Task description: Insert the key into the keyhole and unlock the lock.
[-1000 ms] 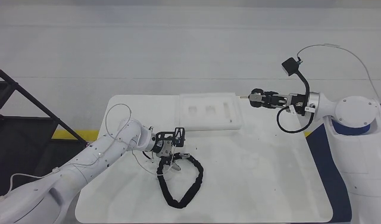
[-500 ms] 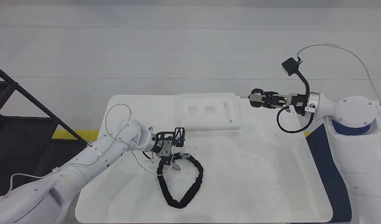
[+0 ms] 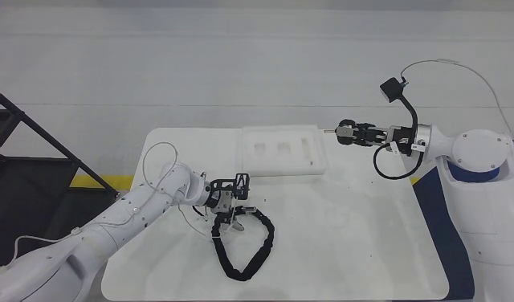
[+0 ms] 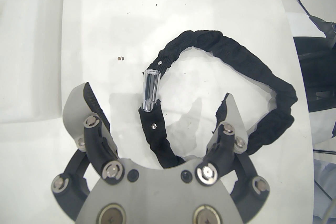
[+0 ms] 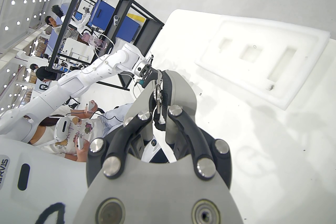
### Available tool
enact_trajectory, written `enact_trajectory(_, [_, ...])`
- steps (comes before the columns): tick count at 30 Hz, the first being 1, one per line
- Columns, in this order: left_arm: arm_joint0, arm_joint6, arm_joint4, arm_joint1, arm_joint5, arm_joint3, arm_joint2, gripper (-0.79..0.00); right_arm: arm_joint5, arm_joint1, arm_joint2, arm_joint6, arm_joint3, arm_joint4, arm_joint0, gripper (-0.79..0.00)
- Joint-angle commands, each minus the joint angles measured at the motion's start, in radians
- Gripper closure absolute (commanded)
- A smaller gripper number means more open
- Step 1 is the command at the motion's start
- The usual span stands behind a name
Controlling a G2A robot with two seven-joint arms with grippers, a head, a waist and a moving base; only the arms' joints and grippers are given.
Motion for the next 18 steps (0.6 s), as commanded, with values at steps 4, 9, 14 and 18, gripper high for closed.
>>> enact_trajectory(4, [0.004, 0.074, 0.071, 0.001, -0.019, 0.019, -0.010, -0.785, 0.000, 0.000, 0.000, 0.000, 0.000, 0.000, 0.000, 0.000])
enact_trajectory(9, [-0.004, 0.222, 0.215, -0.001, -0.019, 0.034, 0.005, -0.785, 0.000, 0.000, 0.000, 0.000, 0.000, 0.000, 0.000, 0.000])
enact_trajectory(14, [-0.014, 0.382, 0.347, -0.018, -0.016, 0.096, 0.033, -0.785, 0.000, 0.000, 0.000, 0.000, 0.000, 0.000, 0.000, 0.000])
enact_trajectory(18, [-0.023, 0.476, 0.402, -0.046, 0.000, 0.166, 0.053, -0.785, 0.000, 0.000, 0.000, 0.000, 0.000, 0.000, 0.000, 0.000])
